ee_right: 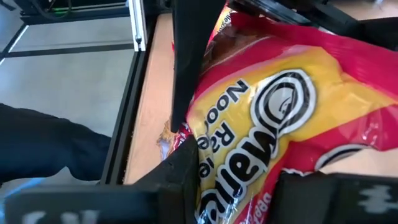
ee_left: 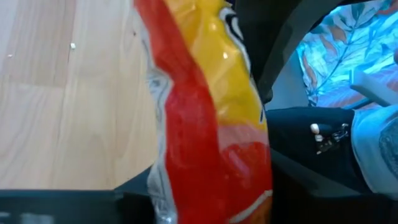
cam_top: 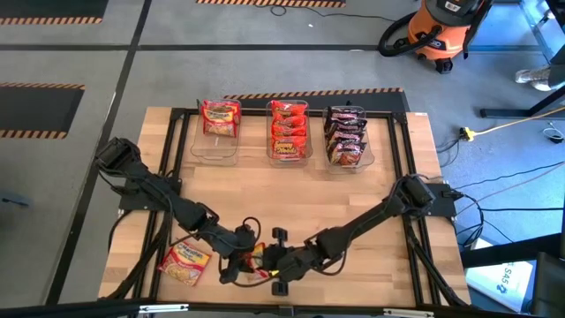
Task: Sort Maruchan noodles
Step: Put the red noodle pack into the left transparent bin
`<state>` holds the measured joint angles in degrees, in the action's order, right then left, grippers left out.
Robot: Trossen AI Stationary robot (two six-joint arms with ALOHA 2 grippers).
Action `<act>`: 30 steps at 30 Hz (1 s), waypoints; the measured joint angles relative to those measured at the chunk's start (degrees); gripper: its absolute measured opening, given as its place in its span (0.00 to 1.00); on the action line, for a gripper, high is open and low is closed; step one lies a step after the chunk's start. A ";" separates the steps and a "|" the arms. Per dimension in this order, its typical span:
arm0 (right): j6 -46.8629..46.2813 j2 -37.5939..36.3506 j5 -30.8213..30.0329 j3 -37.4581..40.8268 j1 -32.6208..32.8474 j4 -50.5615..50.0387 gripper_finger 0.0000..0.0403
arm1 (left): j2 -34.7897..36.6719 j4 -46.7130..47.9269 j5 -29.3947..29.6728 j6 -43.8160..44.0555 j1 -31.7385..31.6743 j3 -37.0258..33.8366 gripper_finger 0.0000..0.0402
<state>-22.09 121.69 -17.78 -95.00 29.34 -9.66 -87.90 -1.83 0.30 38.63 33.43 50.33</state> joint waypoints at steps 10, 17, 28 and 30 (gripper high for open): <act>-2.00 -4.52 8.95 -0.03 -0.48 -7.86 0.50 | 0.00 0.10 0.23 -1.20 -0.04 0.00 0.31; -4.90 -9.19 2.40 -0.04 5.54 -25.52 0.61 | 0.22 0.05 1.21 -1.92 -0.02 0.00 0.31; -21.11 -9.25 -12.82 9.47 13.96 -25.39 0.57 | 0.15 -8.28 9.97 -11.31 0.11 0.00 0.31; -23.08 -9.24 -13.80 13.99 14.47 -19.13 0.56 | 0.15 -11.86 11.55 -13.84 0.11 0.00 0.32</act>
<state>-45.17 112.45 -31.57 -81.01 43.81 -28.78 -87.74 -13.69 11.85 24.80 33.54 50.33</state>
